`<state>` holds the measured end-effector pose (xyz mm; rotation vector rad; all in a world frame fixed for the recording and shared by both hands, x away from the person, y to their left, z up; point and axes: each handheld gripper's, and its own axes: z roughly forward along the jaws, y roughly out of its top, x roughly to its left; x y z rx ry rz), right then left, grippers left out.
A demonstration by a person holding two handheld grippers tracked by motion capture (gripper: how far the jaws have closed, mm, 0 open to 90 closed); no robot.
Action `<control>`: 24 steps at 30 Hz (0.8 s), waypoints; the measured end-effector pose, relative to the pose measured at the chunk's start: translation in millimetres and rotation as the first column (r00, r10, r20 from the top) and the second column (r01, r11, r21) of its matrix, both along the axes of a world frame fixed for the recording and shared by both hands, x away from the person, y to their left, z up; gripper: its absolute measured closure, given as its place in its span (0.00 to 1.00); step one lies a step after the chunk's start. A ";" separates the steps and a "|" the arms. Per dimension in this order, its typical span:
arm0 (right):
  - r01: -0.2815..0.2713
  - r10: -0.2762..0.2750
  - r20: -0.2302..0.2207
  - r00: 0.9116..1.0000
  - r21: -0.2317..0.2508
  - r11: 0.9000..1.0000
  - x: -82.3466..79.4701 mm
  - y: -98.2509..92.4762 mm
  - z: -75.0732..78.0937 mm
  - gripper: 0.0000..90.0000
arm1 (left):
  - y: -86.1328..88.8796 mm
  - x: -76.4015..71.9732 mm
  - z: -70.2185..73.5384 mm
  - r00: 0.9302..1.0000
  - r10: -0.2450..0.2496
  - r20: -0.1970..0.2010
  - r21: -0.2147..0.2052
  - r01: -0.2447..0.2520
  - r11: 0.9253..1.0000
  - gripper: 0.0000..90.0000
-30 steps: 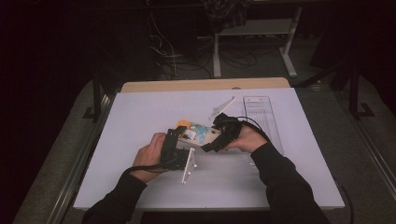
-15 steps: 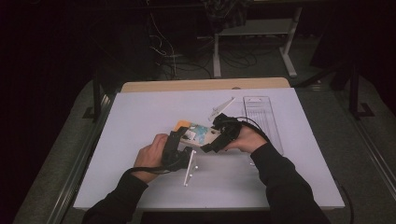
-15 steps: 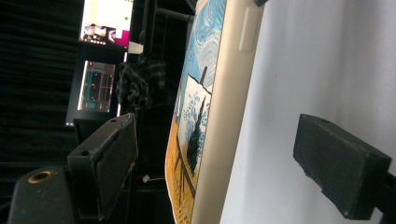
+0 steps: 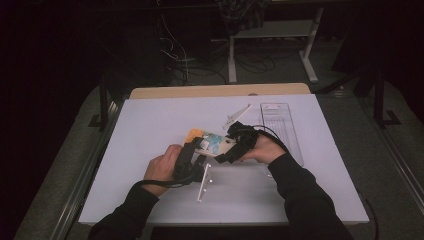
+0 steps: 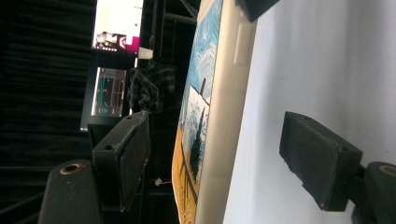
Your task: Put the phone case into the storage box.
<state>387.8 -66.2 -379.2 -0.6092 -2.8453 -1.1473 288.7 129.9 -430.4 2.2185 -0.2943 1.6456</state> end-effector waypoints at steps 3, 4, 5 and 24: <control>0.000 0.000 0.001 1.000 -0.002 1.000 0.0 0.4 -0.3 0.10 | -0.6 -0.5 -1.5 1.000 -0.011 0.015 0.002 0.011 1.000 0.31; 0.003 -0.003 -0.004 1.000 -0.001 1.000 -0.4 0.6 0.0 0.11 | -0.7 -0.7 -1.3 1.000 -0.011 0.018 0.005 0.011 1.000 0.32; 0.005 -0.005 -0.006 1.000 0.000 1.000 -0.6 0.8 0.0 0.11 | -0.7 -1.4 -0.5 1.000 -0.007 0.024 0.019 0.006 1.000 0.33; -0.004 0.004 -0.015 1.000 0.000 1.000 -0.6 4.6 -2.3 0.11 | -2.2 -5.3 0.0 0.997 -0.032 0.066 0.041 0.029 0.999 0.52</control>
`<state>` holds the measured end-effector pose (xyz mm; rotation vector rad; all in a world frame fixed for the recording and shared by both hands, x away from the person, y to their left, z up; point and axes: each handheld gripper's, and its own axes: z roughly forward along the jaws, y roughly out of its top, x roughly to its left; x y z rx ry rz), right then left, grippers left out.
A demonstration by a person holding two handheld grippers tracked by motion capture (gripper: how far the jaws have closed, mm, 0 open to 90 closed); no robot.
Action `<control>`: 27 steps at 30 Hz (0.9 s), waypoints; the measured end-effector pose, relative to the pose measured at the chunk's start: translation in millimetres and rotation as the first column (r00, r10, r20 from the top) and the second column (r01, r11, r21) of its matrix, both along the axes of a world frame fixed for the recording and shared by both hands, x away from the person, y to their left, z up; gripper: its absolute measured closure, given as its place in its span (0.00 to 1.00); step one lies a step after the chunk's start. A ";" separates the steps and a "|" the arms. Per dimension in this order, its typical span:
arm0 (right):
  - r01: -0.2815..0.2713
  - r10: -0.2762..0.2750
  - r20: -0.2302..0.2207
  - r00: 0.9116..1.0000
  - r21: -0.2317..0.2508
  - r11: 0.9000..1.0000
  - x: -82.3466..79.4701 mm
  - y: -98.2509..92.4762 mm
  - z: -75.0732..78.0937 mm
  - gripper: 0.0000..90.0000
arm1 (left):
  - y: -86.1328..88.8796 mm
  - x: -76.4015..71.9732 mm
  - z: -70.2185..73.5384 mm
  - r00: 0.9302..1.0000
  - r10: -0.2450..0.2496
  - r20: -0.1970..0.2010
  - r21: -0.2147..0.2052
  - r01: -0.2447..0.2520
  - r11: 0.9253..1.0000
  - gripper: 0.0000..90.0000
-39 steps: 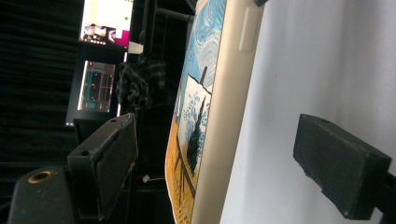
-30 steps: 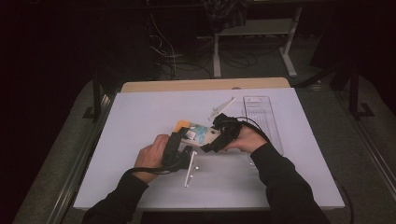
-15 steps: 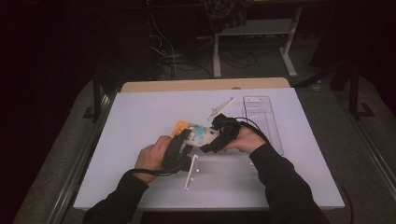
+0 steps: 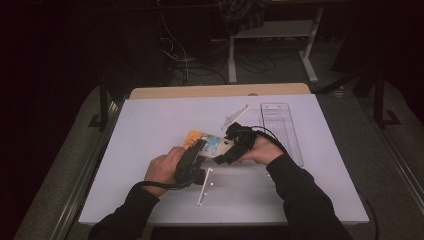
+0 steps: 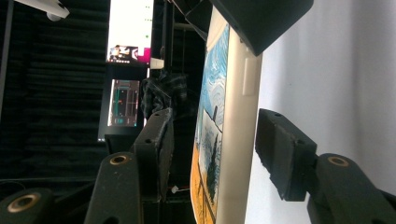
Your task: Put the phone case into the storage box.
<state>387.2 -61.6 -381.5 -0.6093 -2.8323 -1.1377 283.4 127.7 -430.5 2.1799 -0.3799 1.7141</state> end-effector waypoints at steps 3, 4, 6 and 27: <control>0.003 -0.003 -0.006 1.000 0.001 1.000 -0.3 0.4 -0.1 0.11 | -0.5 -0.4 -0.4 1.000 0.000 0.003 0.008 0.000 1.000 0.54; 0.005 -0.005 -0.009 1.000 0.001 1.000 -0.6 0.6 0.1 0.11 | -0.6 -0.4 -0.5 1.000 -0.001 0.003 0.009 0.001 1.000 0.54; 0.004 -0.004 -0.008 1.000 0.001 1.000 -0.6 0.7 0.0 0.11 | -1.0 -0.4 -0.6 1.000 -0.004 0.007 0.011 0.004 1.000 0.56; 0.003 -0.003 -0.009 1.000 0.007 1.000 0.0 0.7 -0.2 0.11 | -2.6 -3.3 0.2 0.999 -0.010 0.031 0.020 0.010 1.000 0.69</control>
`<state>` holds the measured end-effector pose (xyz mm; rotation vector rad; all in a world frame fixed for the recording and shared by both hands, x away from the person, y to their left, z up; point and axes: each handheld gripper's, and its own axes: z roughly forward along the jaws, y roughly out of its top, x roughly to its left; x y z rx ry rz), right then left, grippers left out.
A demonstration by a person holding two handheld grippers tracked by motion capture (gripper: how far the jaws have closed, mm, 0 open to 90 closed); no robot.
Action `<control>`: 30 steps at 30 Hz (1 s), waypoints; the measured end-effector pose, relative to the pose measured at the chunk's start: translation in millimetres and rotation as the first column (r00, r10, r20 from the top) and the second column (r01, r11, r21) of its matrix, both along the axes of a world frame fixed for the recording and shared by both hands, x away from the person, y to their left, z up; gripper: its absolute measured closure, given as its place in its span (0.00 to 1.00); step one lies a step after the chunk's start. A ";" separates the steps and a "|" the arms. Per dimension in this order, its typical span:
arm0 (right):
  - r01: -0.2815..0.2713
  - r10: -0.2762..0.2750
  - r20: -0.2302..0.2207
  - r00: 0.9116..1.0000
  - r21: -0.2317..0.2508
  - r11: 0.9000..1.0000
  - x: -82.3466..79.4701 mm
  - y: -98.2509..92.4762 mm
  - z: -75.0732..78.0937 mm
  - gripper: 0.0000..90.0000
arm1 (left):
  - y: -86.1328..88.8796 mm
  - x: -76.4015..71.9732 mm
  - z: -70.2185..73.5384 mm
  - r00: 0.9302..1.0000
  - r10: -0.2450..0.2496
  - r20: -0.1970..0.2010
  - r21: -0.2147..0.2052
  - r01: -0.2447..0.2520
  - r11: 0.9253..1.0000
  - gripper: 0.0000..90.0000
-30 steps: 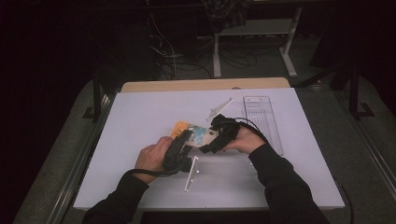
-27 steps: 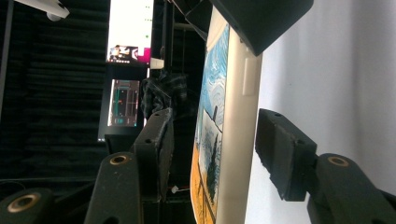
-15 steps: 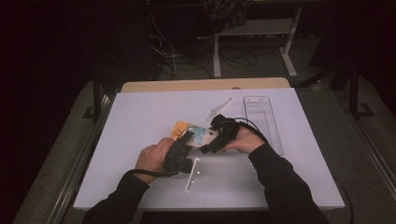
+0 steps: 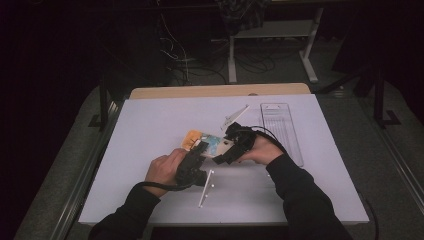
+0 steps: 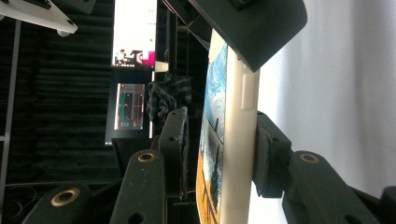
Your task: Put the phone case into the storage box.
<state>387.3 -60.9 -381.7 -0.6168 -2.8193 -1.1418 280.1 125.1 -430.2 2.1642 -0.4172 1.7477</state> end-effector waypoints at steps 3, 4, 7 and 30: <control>-0.001 0.001 -0.001 1.000 0.001 1.000 0.1 0.1 -0.1 0.11 | -0.1 -0.2 0.0 1.000 0.000 0.001 0.002 0.000 1.000 0.70; 0.000 0.000 -0.002 1.000 0.000 1.000 0.0 0.1 -0.1 0.11 | -0.2 -0.2 0.4 1.000 0.000 0.004 0.004 0.000 1.000 0.71; 0.000 0.000 -0.001 1.000 0.003 1.000 0.4 -0.3 0.1 0.11 | -0.2 -0.3 0.2 1.000 -0.001 0.001 0.002 0.001 1.000 0.73; 0.004 -0.002 -0.056 0.998 0.034 0.999 2.9 -3.0 1.9 0.10 | 0.0 -2.4 3.3 1.000 -0.012 0.013 0.027 0.012 1.000 0.88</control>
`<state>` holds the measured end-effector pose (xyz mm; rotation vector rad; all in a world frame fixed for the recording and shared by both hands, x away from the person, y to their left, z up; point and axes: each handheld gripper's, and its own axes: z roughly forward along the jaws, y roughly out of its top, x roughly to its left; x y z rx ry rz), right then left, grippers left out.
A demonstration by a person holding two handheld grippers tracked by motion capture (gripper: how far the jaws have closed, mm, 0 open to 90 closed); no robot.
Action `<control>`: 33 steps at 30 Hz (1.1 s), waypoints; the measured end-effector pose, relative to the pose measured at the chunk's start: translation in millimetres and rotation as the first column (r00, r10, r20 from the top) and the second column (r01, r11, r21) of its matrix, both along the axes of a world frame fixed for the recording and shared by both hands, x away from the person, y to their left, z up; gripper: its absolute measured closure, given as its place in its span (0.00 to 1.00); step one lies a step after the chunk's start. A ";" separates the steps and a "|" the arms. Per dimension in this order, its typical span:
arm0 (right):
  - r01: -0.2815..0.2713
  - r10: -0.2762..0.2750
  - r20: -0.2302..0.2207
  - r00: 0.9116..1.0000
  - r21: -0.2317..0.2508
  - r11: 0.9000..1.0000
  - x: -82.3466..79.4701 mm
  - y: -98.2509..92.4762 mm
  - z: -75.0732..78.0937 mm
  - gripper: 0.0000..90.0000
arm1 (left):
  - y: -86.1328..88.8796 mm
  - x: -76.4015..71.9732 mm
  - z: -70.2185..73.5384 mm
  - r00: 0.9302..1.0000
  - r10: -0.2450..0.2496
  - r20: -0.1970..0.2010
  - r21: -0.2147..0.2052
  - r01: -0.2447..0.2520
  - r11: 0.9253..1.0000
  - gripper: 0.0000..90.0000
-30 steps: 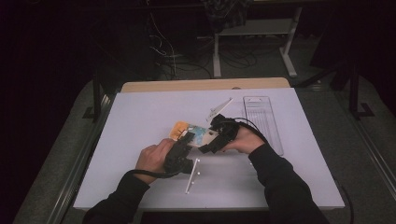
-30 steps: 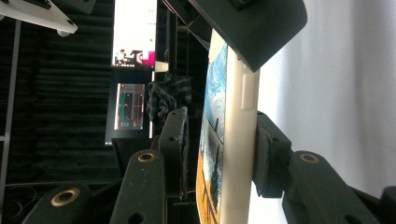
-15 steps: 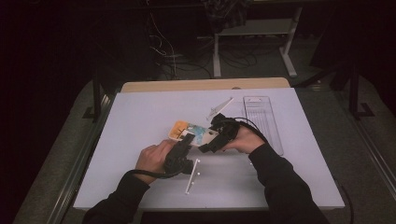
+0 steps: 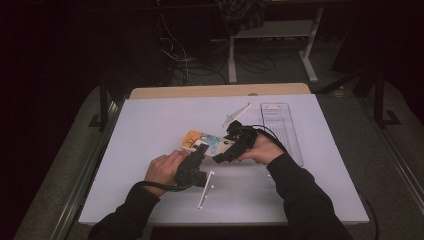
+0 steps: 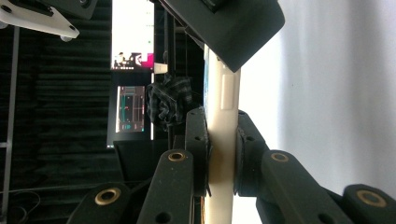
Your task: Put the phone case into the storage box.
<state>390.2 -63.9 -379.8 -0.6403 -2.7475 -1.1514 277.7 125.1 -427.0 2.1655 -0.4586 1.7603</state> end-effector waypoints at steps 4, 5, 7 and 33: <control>0.002 -0.001 -0.007 1.000 0.008 1.000 0.0 -0.2 -0.1 0.10 | 0.0 -0.5 0.6 1.000 -0.002 0.002 0.005 0.002 1.000 0.88; 0.000 0.001 -0.006 1.000 0.009 1.000 0.2 -0.3 -0.4 0.09 | -0.1 -0.8 0.5 1.000 -0.004 0.004 0.007 0.003 1.000 0.88; -0.001 0.001 -0.008 1.000 0.012 1.000 -0.6 -0.7 -0.4 0.09 | -0.5 -1.5 0.7 1.000 -0.005 0.006 0.012 0.005 1.000 0.88; 0.007 -0.007 0.017 1.000 0.035 0.999 -3.9 -8.1 5.7 0.00 | 2.8 1.9 1.7 0.999 0.027 -0.031 0.032 -0.026 0.999 0.89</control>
